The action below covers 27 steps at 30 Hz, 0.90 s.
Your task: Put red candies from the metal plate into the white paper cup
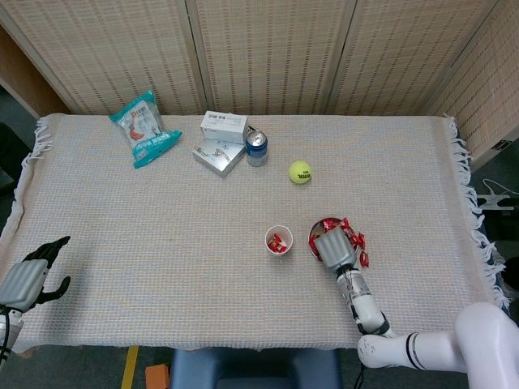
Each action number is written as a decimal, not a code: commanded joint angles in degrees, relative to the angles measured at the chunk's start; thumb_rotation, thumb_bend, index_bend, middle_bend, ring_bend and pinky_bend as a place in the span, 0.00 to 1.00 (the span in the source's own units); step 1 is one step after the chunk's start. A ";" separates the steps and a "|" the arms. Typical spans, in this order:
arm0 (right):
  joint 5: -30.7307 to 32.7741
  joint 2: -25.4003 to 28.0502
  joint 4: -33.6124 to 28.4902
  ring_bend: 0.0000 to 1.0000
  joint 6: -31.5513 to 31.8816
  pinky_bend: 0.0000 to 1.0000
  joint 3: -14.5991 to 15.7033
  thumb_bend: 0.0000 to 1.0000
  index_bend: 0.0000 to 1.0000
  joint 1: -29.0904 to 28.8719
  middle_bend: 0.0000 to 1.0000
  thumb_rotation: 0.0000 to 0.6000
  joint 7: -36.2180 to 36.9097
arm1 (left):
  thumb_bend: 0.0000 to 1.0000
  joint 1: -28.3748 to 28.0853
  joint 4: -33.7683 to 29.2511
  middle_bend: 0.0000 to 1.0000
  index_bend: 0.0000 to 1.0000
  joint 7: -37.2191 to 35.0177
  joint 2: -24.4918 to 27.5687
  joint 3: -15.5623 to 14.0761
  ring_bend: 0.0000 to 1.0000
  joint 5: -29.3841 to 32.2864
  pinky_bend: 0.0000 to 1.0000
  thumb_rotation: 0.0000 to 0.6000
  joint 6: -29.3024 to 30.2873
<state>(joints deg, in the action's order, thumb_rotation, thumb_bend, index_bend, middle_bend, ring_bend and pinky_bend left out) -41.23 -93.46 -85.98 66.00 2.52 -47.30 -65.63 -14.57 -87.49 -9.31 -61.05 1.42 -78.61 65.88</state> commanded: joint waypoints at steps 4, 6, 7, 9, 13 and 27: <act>-2.93 2.72 -3.23 0.63 1.92 0.89 -0.99 0.38 0.81 1.04 0.74 1.00 2.25 | 0.45 -0.05 -0.04 0.10 0.00 0.25 -0.08 0.00 0.09 0.09 0.20 1.00 -0.10; -3.54 3.44 -4.10 0.63 2.31 0.88 -1.23 0.38 0.81 1.27 0.74 1.00 2.70 | 0.45 -0.07 -0.03 0.10 0.00 0.34 -0.11 0.02 0.09 0.16 0.20 1.00 -0.15; -3.95 3.90 -4.67 0.63 2.55 0.88 -1.42 0.38 0.81 1.40 0.74 1.00 3.00 | 0.45 -0.08 -0.03 0.10 0.00 0.36 -0.12 0.03 0.09 0.19 0.20 1.00 -0.17; -4.62 4.57 -5.59 0.63 2.96 0.88 -1.78 0.38 0.81 1.57 0.75 1.00 3.48 | 0.45 -0.08 -0.04 0.10 0.00 0.41 -0.12 0.06 0.09 0.24 0.20 1.00 -0.15; -6.79 6.33 -8.68 0.63 4.08 0.89 -3.02 0.38 0.82 1.98 0.75 1.00 5.43 | 0.45 -0.04 -0.02 0.10 0.00 0.42 -0.12 0.09 0.09 0.33 0.20 1.00 -0.12; -10.31 8.03 -18.99 0.63 4.46 0.89 -8.10 0.38 0.82 -0.36 0.75 1.00 6.46 | 0.45 -0.24 -0.01 0.10 0.00 0.54 -0.21 0.02 0.09 0.31 0.20 1.00 -0.54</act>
<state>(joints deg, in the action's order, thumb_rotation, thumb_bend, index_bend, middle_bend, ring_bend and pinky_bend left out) -51.78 -85.11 -104.80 70.69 -5.32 -47.37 -58.85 -14.81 -87.50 -8.76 -61.27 1.44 -78.31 65.35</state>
